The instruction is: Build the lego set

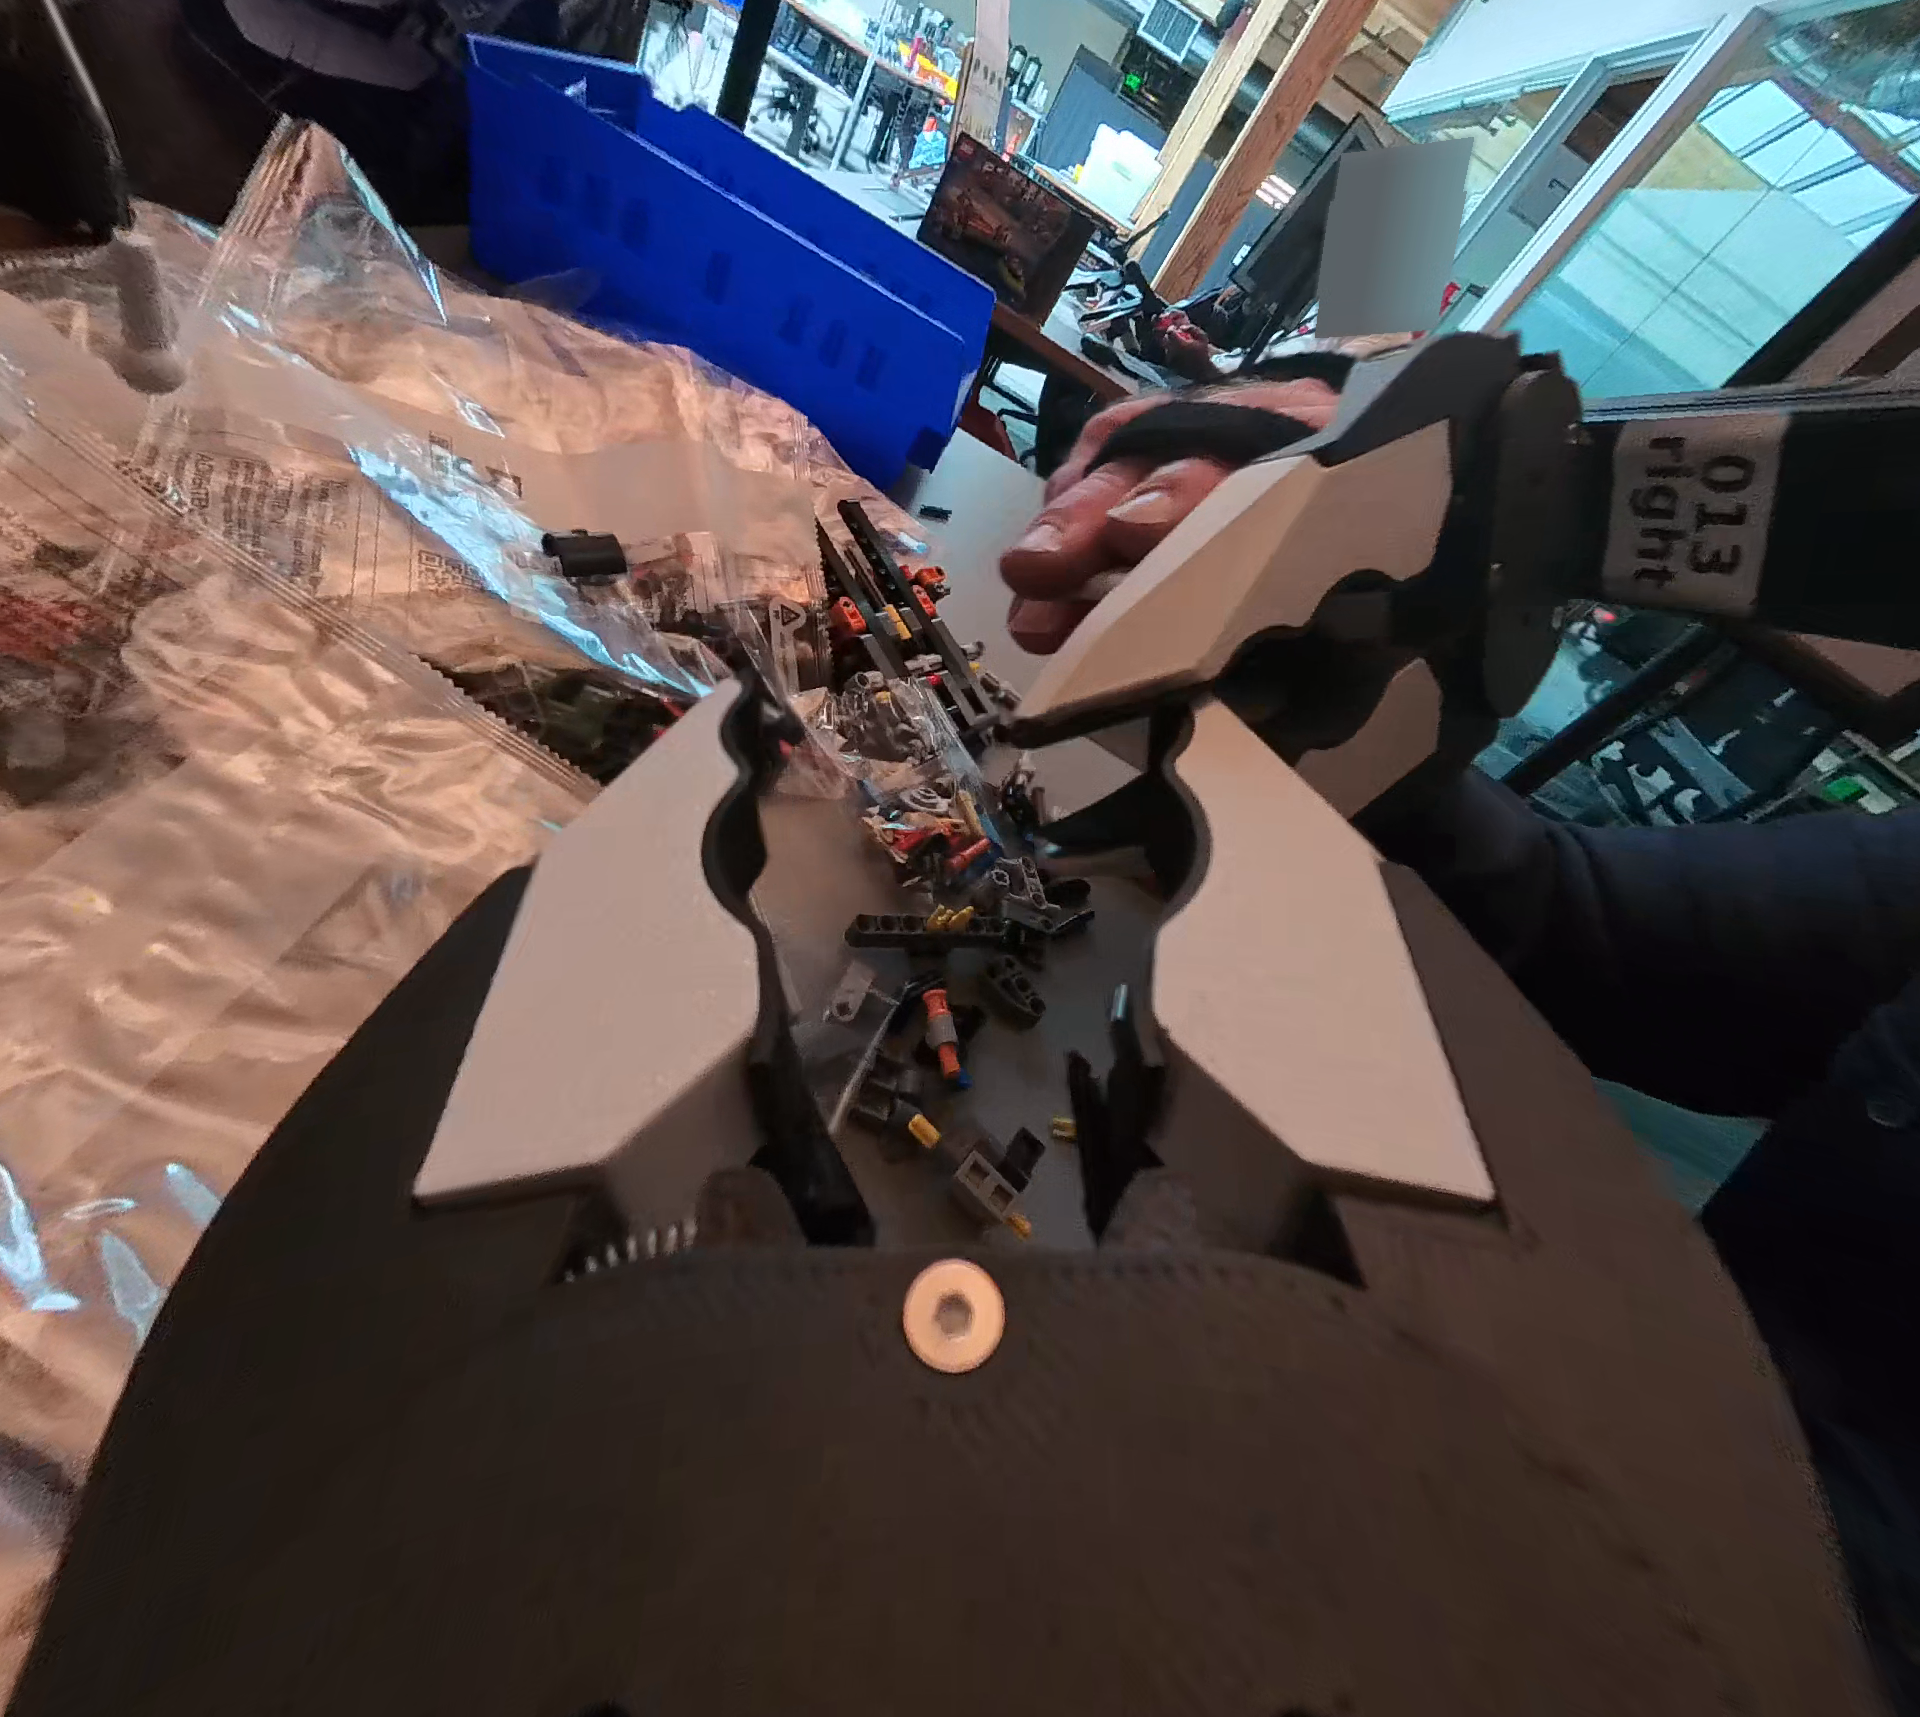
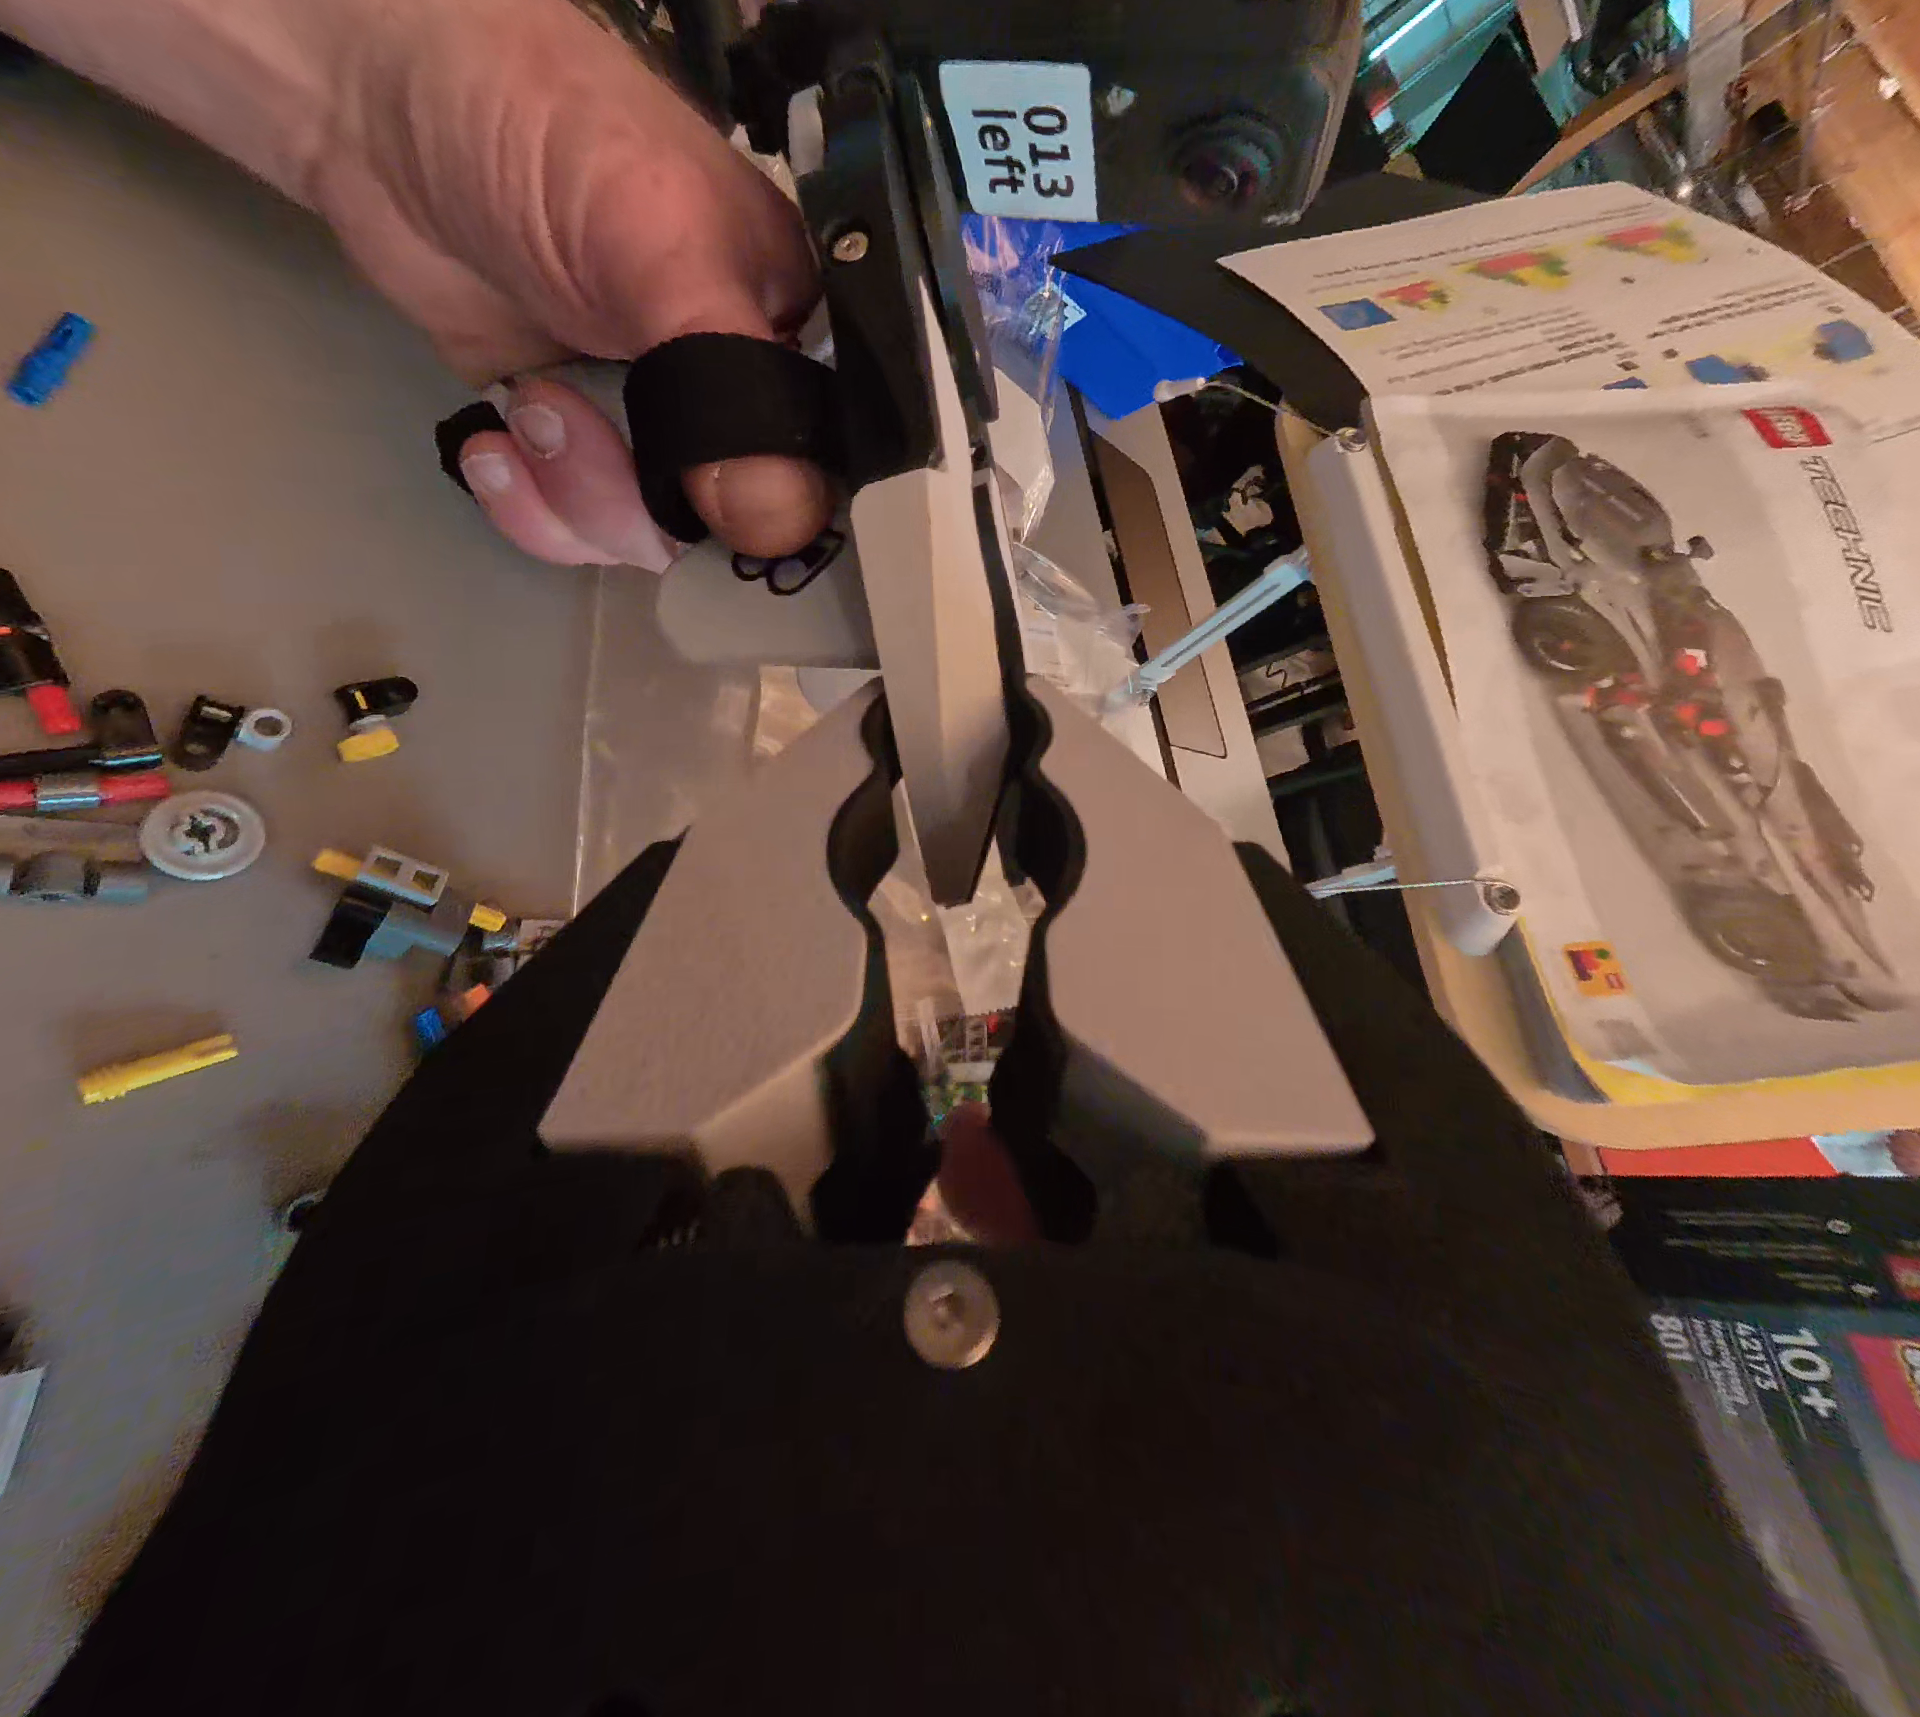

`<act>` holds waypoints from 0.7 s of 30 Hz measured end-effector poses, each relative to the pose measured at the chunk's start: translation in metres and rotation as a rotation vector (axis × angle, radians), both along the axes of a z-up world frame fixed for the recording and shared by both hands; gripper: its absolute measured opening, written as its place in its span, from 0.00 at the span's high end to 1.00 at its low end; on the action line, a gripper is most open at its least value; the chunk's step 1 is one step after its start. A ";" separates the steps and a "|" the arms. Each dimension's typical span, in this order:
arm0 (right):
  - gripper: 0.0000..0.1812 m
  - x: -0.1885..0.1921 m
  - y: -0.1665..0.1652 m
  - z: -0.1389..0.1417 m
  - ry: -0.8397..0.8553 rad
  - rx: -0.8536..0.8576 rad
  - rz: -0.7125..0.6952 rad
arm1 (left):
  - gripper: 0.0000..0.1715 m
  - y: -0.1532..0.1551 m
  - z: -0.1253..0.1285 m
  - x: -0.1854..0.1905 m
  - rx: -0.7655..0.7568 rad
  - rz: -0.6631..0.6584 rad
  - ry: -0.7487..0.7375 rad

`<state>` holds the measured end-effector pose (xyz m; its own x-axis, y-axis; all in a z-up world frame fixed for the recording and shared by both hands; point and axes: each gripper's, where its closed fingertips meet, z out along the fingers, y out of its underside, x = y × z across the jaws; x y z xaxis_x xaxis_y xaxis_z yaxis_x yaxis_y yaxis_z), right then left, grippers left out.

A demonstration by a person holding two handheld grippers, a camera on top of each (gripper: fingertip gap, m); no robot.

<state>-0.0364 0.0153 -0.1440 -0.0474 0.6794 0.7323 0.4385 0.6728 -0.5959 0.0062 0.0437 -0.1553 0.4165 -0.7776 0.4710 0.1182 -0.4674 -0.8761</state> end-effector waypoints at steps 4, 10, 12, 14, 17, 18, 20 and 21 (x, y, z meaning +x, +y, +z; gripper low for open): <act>0.92 0.003 -0.002 -0.001 -0.031 0.000 0.009 | 0.55 -0.003 -0.001 0.004 -0.049 -0.022 -0.039; 0.92 0.004 -0.004 -0.007 -0.064 0.043 0.025 | 0.63 -0.010 -0.005 0.007 -0.053 -0.065 0.009; 0.92 0.004 -0.005 -0.009 -0.076 0.057 0.032 | 0.67 -0.013 -0.007 0.007 -0.027 -0.075 0.035; 0.92 0.005 -0.009 -0.006 -0.055 0.025 0.055 | 0.62 -0.012 -0.006 0.008 -0.017 -0.075 0.034; 0.83 0.010 -0.008 -0.001 -0.001 -0.098 0.070 | 0.68 -0.008 -0.003 0.005 0.032 -0.048 0.047; 0.81 0.014 -0.006 -0.001 0.008 -0.161 0.069 | 0.66 -0.007 -0.002 0.004 0.028 -0.047 0.034; 0.76 0.023 0.001 -0.006 0.015 -0.286 0.049 | 0.65 -0.004 0.004 -0.002 0.039 -0.026 -0.002; 0.75 0.028 0.006 -0.012 -0.002 -0.346 0.026 | 0.65 -0.002 0.006 -0.006 0.058 -0.008 0.004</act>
